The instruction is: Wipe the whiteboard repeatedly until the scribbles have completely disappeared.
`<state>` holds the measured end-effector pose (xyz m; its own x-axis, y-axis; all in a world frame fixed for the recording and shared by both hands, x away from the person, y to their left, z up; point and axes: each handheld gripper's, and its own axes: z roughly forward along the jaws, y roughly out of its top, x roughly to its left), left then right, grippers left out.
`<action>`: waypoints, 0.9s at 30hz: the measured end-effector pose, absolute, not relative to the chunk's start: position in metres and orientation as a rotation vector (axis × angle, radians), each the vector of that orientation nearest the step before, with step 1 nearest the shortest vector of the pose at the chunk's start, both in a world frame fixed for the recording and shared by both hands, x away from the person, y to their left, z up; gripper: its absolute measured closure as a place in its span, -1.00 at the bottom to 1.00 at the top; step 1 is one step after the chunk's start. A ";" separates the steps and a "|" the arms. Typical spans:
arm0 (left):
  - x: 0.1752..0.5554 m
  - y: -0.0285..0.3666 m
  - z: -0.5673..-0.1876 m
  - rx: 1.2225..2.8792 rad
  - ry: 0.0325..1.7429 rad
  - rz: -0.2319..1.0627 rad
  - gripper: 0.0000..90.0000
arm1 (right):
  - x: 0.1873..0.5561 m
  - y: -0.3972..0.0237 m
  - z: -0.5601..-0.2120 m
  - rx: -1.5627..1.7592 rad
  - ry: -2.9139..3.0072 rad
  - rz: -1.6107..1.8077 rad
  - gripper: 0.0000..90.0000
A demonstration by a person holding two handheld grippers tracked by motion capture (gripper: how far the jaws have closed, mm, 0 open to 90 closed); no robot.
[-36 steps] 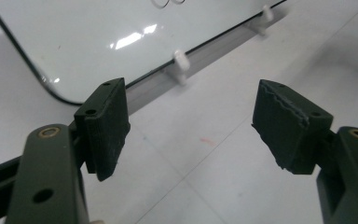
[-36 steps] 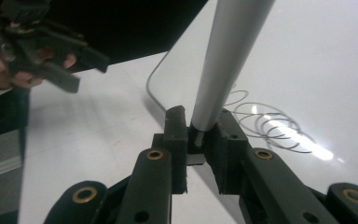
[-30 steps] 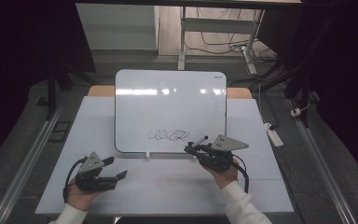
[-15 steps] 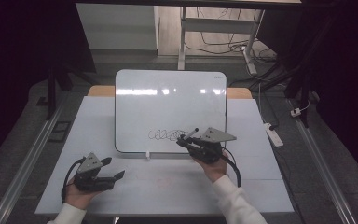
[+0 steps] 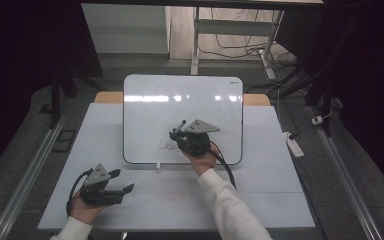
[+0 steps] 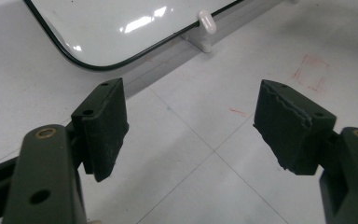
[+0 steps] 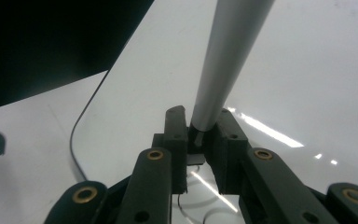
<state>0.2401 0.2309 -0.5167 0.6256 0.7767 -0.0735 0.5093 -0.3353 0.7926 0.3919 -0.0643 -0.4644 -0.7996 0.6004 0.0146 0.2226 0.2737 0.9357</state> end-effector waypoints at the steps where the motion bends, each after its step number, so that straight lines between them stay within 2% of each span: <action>1: 0.240 0.231 -0.517 2.014 1.010 0.406 -0.41 | 0.395 -0.055 -0.468 0.752 2.221 1.506 0.73; 8: 0.240 0.233 -0.517 2.011 1.018 0.409 -0.41 | 0.390 -0.033 -0.481 0.652 2.314 1.447 0.73; 13: 0.241 0.232 -0.518 2.019 1.016 0.410 -0.41 | 0.398 -0.038 -0.476 0.707 2.245 1.490 0.73; 17: 0.241 0.233 -0.518 2.014 1.021 0.408 -0.41 | 0.386 -0.026 -0.488 0.601 2.371 1.454 0.73; 22: 0.240 0.233 -0.517 2.014 1.017 0.414 -0.41 | 0.397 -0.034 -0.480 0.697 2.261 1.514 0.73; 27: 0.241 0.234 -0.517 2.009 1.021 0.411 -0.41 | 0.386 -0.031 -0.485 0.585 2.346 1.425 0.73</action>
<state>0.2408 0.2343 -0.5174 0.6171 0.7834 -0.0741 0.5136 -0.3296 0.7922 0.3864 -0.0306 -0.4854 -0.8602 0.5053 -0.0690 0.1717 0.4142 0.8938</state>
